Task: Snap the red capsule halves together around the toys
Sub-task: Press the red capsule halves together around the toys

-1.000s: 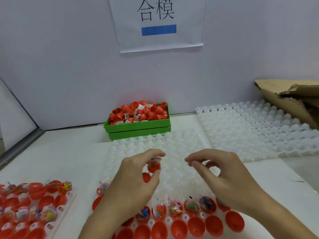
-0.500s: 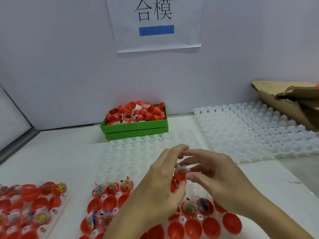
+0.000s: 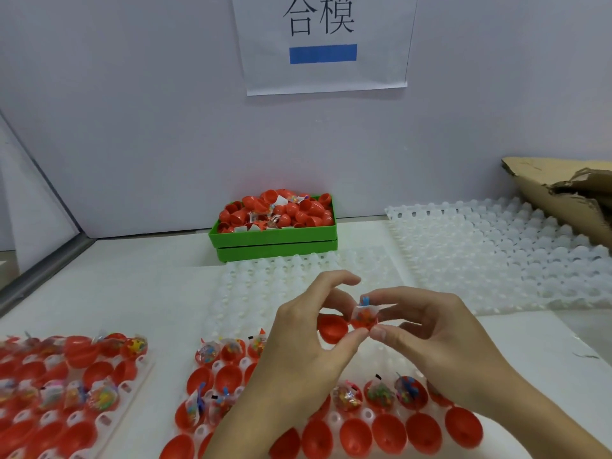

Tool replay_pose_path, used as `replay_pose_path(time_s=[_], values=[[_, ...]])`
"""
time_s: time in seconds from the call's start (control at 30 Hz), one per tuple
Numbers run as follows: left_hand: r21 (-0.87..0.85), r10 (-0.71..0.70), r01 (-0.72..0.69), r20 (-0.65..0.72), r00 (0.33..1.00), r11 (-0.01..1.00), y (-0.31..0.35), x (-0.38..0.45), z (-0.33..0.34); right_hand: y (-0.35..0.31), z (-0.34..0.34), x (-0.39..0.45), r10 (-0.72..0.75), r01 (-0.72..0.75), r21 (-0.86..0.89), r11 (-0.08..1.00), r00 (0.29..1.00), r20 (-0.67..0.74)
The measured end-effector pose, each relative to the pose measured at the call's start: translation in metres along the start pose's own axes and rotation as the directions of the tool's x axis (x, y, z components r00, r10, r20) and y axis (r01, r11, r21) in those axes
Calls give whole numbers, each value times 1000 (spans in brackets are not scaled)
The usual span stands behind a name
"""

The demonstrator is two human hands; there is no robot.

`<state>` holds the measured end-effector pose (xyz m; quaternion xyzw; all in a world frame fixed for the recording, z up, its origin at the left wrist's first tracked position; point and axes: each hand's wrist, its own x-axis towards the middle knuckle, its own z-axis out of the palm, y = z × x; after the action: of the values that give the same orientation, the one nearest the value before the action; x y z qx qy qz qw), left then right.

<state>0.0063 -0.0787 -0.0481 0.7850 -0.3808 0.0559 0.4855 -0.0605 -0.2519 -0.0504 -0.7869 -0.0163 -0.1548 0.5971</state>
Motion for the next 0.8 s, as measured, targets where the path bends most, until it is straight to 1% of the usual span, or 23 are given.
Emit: replay_pose_path(time_s=[0.1,0.23,0.33,0.67,0.8], values=[[3,2,-2,-4,1000,1000,0,0,0,0,1,0,-16,15,64,998,1000,16],[45,81,-79,-39,996,996,2,2,0,-1,1,0,-53,55,95,994,998,-18],[29,97,-96,-48,994,995,3,3,-2,-4,1,-1,-82,86,127,988,996,-40],[8,109,-108,-46,993,994,4,3,-1,-6,3,-2,-83,89,102,991,994,-65],[5,78,-78,-50,996,997,2,2,-1,-5,3,-2,-84,88,79,993,995,-52]])
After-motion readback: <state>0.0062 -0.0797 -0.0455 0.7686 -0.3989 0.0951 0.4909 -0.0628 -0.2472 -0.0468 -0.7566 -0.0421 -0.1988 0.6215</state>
